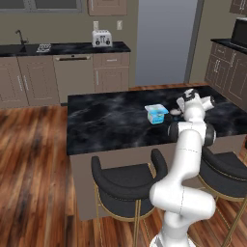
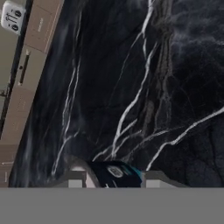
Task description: Stack the yogurt containers by placing the smaller containers on top of the larger containers.
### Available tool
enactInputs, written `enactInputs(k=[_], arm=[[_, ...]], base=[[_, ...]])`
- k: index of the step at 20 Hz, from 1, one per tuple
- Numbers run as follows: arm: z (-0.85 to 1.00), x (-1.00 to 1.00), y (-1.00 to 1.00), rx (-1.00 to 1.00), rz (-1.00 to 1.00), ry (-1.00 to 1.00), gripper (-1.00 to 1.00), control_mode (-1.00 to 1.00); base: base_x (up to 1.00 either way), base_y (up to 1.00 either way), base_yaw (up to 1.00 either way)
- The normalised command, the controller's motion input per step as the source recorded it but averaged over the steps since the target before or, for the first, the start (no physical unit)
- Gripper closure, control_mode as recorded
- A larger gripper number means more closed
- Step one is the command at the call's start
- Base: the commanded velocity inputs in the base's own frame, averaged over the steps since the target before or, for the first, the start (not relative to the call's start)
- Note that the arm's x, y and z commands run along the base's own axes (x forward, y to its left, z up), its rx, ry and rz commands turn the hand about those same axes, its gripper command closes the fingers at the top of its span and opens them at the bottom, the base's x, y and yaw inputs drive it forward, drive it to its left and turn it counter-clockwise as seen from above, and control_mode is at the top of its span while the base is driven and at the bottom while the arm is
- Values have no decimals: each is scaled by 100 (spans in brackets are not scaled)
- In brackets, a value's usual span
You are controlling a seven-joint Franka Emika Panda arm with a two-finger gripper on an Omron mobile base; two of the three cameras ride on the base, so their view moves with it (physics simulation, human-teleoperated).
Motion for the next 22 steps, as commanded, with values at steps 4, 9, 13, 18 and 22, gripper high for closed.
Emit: enactInputs(k=[4, 9, 13, 18, 22], arm=[[-5, 0, -7, 0, 0, -8, 100, -100], [1, 0, -8, 1, 0, -4, 100, -100], [13, 0, -4, 0, 0, -1, 100, -100], [42, 0, 0, 3, 0, 0, 100, -100], [50, 0, 0, 4, 0, 0, 100, -100]], base=[[0, 0, 0], [0, 0, 0], [0, 0, 0], [0, 0, 0], [0, 0, 0]])
